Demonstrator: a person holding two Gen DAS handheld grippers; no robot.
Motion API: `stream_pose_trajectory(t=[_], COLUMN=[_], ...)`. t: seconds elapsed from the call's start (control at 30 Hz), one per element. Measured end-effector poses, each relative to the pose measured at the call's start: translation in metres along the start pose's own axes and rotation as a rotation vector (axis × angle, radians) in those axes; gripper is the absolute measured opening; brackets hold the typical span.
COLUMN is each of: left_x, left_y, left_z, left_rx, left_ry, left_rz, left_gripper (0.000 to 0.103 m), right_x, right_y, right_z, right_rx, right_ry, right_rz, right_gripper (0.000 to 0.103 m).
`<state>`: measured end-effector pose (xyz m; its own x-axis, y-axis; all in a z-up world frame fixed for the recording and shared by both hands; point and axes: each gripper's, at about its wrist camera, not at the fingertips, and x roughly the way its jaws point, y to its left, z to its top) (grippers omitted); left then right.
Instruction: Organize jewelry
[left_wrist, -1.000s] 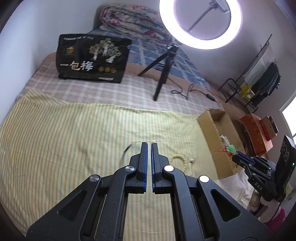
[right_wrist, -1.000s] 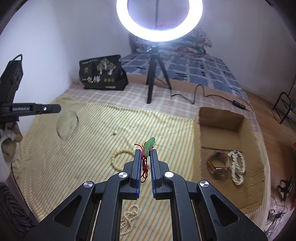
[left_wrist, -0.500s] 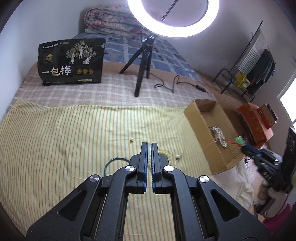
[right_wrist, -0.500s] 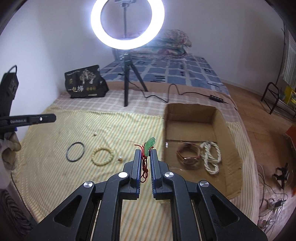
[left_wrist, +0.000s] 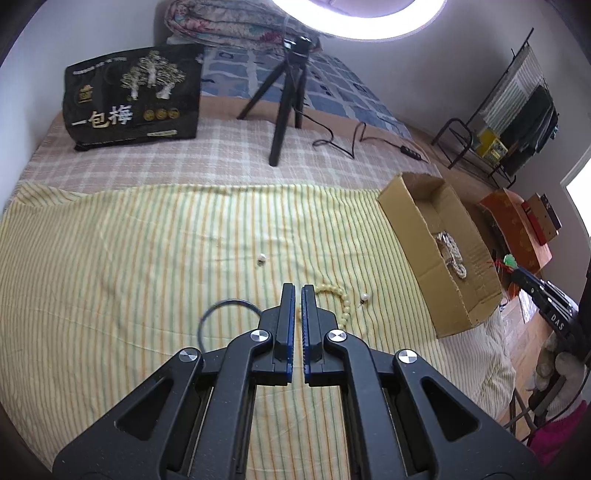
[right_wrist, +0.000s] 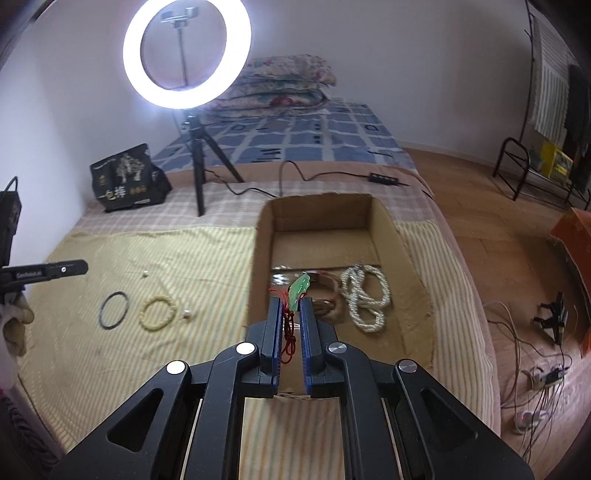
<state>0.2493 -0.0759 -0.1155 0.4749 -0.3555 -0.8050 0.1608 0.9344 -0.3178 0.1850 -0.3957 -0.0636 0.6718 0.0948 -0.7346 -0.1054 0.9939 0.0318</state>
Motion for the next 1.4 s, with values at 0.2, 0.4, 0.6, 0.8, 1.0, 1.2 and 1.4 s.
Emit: stream_pose_trajectory(t=[0.2, 0.4, 0.6, 0.8, 1.0, 1.2, 1.4], left_x=[0.013, 0.019, 0.020, 0.016, 0.005, 0.000, 0.011], left_y=[-0.015, -0.030, -0.036, -0.033, -0.015, 0.018, 0.060], left_z=[0.000, 0.000, -0.001, -0.005, -0.006, -0.008, -0.012], left_rx=[0.021, 0.038, 0.061, 0.084, 0.077, 0.080, 0.022], left_ry=[0.023, 0.031, 0.033, 0.040, 0.027, 0.017, 0.056], left_rz=[-0.009, -0.023, -0.019, -0.002, 0.009, 0.080, 0.133], left_gripper=[0.001, 0.001, 0.001, 0.011, 0.044, 0.044, 0.044], right_x=[0.005, 0.010, 0.008, 0.000, -0.008, -0.011, -0.005], right_y=[-0.019, -0.031, -0.029, -0.019, 0.003, 0.037, 0.078], right_z=[-0.004, -0.009, -0.010, -0.010, -0.014, -0.032, -0.058], right_rx=[0.029, 0.048, 0.046, 0.044, 0.030, -0.024, -0.116], right_ry=[0.007, 0.019, 0.020, -0.012, -0.027, -0.005, 0.050], right_rz=[-0.018, -0.019, -0.009, 0.003, 0.039, 0.063, 0.079], right_gripper=[0.007, 0.007, 0.025, 0.058, 0.067, 0.072, 0.072])
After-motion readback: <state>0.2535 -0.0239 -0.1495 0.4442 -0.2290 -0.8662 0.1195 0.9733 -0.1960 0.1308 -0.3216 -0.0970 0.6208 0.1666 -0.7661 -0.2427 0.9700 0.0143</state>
